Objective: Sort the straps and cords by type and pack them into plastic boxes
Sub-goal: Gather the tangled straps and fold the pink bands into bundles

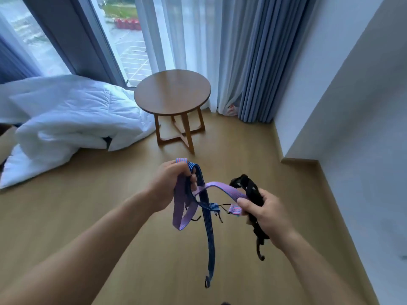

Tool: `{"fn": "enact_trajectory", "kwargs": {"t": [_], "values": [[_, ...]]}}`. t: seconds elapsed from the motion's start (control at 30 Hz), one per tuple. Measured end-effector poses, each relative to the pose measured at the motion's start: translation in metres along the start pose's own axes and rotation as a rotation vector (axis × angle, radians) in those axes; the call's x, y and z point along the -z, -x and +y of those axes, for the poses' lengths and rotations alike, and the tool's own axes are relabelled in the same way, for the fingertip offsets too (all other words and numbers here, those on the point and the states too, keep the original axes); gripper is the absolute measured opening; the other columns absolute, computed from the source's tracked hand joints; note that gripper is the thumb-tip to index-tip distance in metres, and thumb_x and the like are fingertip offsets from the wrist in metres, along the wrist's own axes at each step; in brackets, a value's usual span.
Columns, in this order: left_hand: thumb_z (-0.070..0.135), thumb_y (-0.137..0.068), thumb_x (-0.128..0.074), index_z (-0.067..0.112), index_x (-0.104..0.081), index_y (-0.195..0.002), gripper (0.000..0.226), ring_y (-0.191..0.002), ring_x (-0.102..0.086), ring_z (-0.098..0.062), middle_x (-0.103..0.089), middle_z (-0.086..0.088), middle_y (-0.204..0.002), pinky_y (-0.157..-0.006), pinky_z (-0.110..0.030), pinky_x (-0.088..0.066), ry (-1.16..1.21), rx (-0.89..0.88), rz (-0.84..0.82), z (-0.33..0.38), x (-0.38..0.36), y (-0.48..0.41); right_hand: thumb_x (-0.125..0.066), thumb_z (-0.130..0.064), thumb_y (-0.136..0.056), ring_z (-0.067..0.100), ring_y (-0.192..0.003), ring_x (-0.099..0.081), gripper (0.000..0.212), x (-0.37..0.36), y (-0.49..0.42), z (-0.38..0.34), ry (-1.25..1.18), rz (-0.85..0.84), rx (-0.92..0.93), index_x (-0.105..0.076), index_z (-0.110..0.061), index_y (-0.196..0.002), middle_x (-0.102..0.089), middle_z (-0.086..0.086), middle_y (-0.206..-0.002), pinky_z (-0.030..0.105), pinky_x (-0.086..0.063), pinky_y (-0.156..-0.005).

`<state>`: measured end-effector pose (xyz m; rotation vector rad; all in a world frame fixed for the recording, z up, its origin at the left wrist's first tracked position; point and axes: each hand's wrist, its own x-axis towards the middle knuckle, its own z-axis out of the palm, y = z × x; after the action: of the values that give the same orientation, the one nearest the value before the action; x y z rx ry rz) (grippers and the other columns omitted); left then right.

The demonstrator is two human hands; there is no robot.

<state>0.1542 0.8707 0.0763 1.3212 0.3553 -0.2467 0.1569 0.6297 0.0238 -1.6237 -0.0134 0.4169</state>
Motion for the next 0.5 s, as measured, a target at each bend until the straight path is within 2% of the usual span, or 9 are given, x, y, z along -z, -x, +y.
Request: {"fn": "enact_trajectory", "kwargs": {"t": [0.1,0.2,0.27,0.3,0.4,0.5], "values": [[0.012,-0.087,-0.059,0.006,-0.055,-0.075,0.015,-0.045,-0.048,-0.023,-0.052,-0.009,-0.06,-0.05,-0.028,-0.043,-0.143,-0.009,-0.091,0.028,-0.012,0.009,-0.068,-0.001,-0.087,0.013,-0.05,-0.055,0.015,0.001,0.014,-0.007,0.153,-0.027,-0.09,-0.061,0.007,-0.098,-0.061,0.009,-0.064,0.022,-0.041,-0.043],[0.011,-0.094,-0.058,0.003,-0.058,-0.085,0.012,-0.042,-0.043,-0.019,-0.05,-0.006,-0.057,-0.046,-0.025,-0.04,-0.251,-0.11,-0.136,0.056,-0.025,0.015,-0.068,-0.007,-0.089,0.004,-0.042,-0.052,0.017,-0.001,0.029,-0.012,0.222,0.027,-0.202,-0.062,0.004,-0.099,-0.062,0.011,-0.07,0.02,-0.041,-0.042],[0.012,-0.092,-0.061,0.003,-0.059,-0.089,0.01,-0.042,-0.04,-0.02,-0.049,-0.006,-0.057,-0.046,-0.026,-0.038,-0.291,-0.155,-0.183,0.074,-0.028,0.02,-0.067,-0.012,-0.09,0.007,-0.041,-0.051,0.02,-0.004,0.038,-0.017,0.207,0.107,-0.227,-0.062,0.007,-0.096,-0.063,0.017,-0.068,0.02,-0.04,-0.041],[0.013,-0.091,-0.062,0.004,-0.059,-0.088,0.01,-0.042,-0.039,-0.019,-0.049,-0.007,-0.058,-0.046,-0.026,-0.037,-0.306,-0.165,-0.223,0.081,-0.028,0.022,-0.068,-0.014,-0.089,0.011,-0.041,-0.05,0.023,-0.006,0.04,-0.023,0.189,0.163,-0.199,-0.062,0.009,-0.092,-0.062,0.018,-0.064,0.021,-0.038,-0.04],[0.018,-0.089,-0.062,0.004,-0.06,-0.088,0.014,-0.041,-0.039,-0.017,-0.049,-0.006,-0.058,-0.044,-0.026,-0.036,-0.361,-0.175,-0.353,0.096,-0.03,0.03,-0.071,-0.017,-0.087,0.014,-0.042,-0.05,0.023,-0.017,0.042,-0.053,0.143,0.304,-0.035,-0.061,0.004,-0.084,-0.058,0.005,-0.053,0.021,-0.041,-0.04],[0.02,-0.09,-0.062,0.006,-0.059,-0.089,0.015,-0.041,-0.042,-0.018,-0.053,-0.006,-0.059,-0.044,-0.026,-0.038,-0.386,-0.224,-0.388,0.109,-0.036,0.036,-0.071,-0.018,-0.087,0.014,-0.044,-0.053,0.021,-0.033,0.043,-0.081,0.062,0.303,0.067,-0.064,0.002,-0.087,-0.066,0.004,-0.06,0.023,-0.045,-0.042]]}}
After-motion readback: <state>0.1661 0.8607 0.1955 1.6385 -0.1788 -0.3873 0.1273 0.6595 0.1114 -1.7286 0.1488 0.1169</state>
